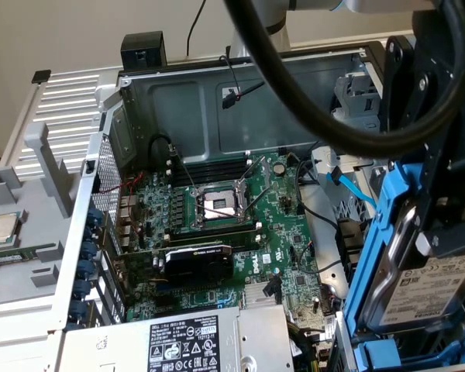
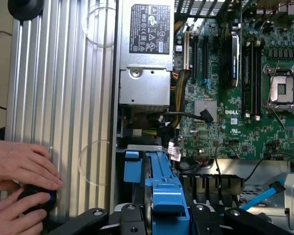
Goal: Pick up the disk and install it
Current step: 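Insert the disk into the insertion slot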
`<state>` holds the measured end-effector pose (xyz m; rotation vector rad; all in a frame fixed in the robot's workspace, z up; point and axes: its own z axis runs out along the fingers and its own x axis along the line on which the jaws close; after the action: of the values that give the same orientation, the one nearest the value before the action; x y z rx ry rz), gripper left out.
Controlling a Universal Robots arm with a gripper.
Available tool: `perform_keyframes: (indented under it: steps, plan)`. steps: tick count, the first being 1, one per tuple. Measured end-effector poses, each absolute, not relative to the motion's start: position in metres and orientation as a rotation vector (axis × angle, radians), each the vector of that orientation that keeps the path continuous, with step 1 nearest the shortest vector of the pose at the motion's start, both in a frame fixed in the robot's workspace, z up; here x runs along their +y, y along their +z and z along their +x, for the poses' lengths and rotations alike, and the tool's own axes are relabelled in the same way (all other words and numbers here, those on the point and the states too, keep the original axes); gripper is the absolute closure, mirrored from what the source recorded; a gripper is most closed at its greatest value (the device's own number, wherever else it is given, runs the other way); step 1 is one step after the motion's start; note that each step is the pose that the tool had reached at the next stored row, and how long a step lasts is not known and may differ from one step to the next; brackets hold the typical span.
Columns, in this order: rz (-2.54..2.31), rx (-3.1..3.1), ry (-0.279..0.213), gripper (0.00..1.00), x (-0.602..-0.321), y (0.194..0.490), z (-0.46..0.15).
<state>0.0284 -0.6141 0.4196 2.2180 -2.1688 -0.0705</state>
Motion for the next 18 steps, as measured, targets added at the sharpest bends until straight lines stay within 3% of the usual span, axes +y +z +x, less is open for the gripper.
perform_keyframes:
  steps: [18]
  plan:
    - [2.227, -2.177, -0.057, 0.63, -0.6140, 0.4201, 0.0275]
